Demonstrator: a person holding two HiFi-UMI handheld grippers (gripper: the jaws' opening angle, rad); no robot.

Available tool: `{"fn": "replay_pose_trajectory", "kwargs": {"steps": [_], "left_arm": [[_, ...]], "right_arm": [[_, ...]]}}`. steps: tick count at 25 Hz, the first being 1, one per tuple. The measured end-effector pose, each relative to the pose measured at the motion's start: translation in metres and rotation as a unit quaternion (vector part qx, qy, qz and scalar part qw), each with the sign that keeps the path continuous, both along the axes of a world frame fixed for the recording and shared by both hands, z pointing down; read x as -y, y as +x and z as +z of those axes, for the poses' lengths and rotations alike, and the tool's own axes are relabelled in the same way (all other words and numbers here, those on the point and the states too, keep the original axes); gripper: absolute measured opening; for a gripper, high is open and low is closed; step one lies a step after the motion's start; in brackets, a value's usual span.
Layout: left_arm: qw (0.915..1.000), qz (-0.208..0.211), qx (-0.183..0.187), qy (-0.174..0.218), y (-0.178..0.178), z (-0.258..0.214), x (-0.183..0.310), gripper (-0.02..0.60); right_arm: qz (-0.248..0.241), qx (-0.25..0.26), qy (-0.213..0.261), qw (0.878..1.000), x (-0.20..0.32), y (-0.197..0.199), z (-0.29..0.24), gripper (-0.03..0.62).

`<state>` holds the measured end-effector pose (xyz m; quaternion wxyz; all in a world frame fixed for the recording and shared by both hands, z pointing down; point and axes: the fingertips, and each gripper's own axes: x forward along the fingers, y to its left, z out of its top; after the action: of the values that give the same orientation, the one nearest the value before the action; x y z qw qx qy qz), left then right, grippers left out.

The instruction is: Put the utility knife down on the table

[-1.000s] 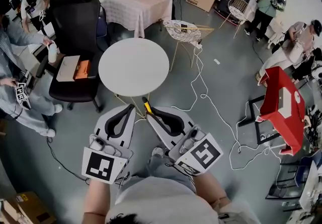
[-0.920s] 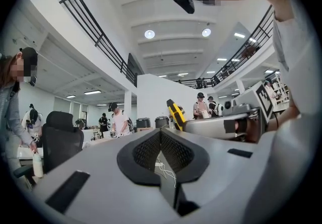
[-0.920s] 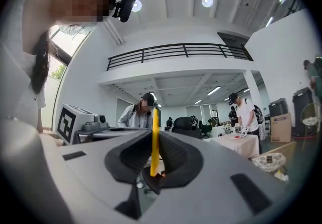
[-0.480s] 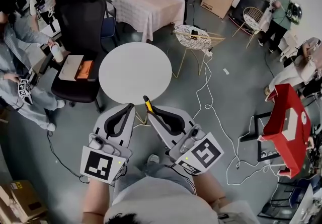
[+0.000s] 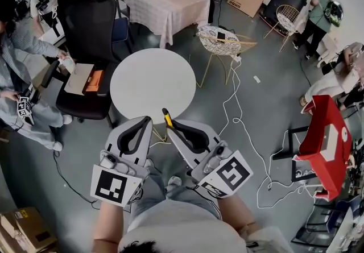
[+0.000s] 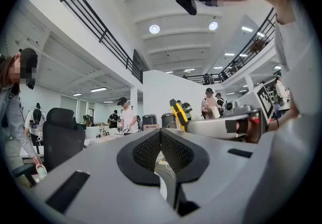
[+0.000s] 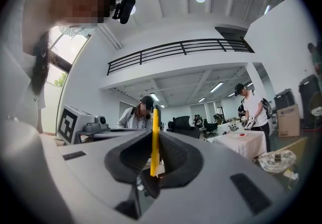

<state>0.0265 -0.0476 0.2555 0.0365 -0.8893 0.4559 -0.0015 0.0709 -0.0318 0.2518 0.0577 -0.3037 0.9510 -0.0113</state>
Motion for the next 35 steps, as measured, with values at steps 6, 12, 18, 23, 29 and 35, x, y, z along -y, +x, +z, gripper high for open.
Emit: {"fn": "replay_pose_trajectory", "kwargs": {"steps": [6, 12, 18, 23, 29, 35], "left_arm": [[0.9995, 0.03, 0.0, -0.007, -0.016, 0.0, 0.041, 0.011], [0.9982, 0.059, 0.002, -0.006, -0.042, -0.001, 0.087, 0.011], [0.9961, 0.088, 0.005, -0.001, -0.065, 0.002, 0.126, 0.011], [0.9944, 0.105, -0.002, -0.008, -0.084, 0.011, 0.15, 0.011], [0.994, 0.107, -0.014, -0.018, -0.091, 0.021, 0.163, 0.011], [0.9946, 0.098, -0.016, -0.028, -0.099, 0.038, 0.178, 0.011]], "right_arm": [[0.023, -0.004, -0.003, 1.0, 0.039, -0.022, -0.003, 0.049], [0.052, -0.007, -0.004, 0.999, 0.081, -0.05, -0.003, 0.048], [0.084, -0.011, -0.005, 0.996, 0.119, -0.074, 0.0, 0.049], [0.105, -0.019, -0.008, 0.994, 0.14, -0.091, 0.007, 0.048], [0.12, -0.038, -0.031, 0.992, 0.16, -0.091, 0.026, 0.048], [0.129, -0.074, -0.075, 0.986, 0.196, -0.092, 0.075, 0.048]]}}
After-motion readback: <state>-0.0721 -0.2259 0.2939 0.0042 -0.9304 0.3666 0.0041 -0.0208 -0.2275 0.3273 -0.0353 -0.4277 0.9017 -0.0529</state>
